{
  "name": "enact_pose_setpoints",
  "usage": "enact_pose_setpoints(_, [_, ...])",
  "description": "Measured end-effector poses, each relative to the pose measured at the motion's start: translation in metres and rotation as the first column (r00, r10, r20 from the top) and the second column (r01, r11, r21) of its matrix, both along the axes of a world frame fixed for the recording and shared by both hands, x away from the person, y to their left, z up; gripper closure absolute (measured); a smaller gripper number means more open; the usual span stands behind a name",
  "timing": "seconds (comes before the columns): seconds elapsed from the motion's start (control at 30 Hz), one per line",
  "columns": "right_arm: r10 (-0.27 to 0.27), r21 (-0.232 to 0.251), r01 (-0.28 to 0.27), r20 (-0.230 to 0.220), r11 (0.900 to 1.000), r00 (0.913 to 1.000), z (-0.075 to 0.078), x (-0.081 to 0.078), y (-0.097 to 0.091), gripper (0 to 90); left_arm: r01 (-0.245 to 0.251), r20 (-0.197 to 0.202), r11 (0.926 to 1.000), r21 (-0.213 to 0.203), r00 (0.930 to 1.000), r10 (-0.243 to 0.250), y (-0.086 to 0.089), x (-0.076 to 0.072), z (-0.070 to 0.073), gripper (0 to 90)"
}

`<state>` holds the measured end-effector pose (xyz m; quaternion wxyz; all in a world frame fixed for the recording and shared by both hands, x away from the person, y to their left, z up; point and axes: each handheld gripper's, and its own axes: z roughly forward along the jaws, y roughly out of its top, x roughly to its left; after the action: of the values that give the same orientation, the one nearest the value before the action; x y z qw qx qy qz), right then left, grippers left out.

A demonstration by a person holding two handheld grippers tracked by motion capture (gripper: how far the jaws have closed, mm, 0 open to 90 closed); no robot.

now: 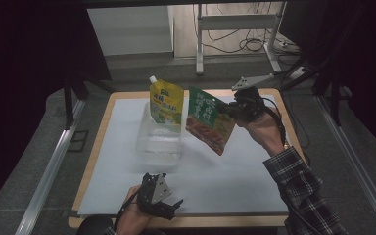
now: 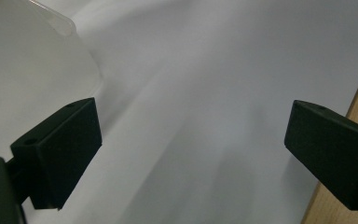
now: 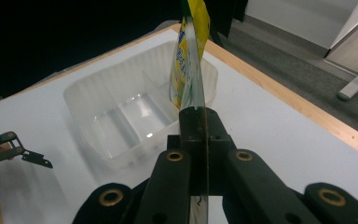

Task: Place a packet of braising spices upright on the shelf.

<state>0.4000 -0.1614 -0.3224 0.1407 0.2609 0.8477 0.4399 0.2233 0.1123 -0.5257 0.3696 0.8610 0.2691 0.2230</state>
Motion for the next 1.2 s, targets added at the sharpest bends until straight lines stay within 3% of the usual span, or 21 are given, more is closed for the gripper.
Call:
enact_pose_setpoints(0.57, [0.046,0.013,-0.047,0.015,0.9988,0.9988,0.008,0.010,0.025,89.2,-0.001,-0.002,1.0000,0.002,1.0000,0.001,0.002,0.000,0.002,3.8])
enact_pose_setpoints(1.2, [0.099,0.035,-0.100,0.017,0.9944,0.9949,0.008,0.028,0.066,89.2,-0.003,-0.006,0.9997,-0.024,1.0000,0.003,0.002,0.000,0.003,3.8])
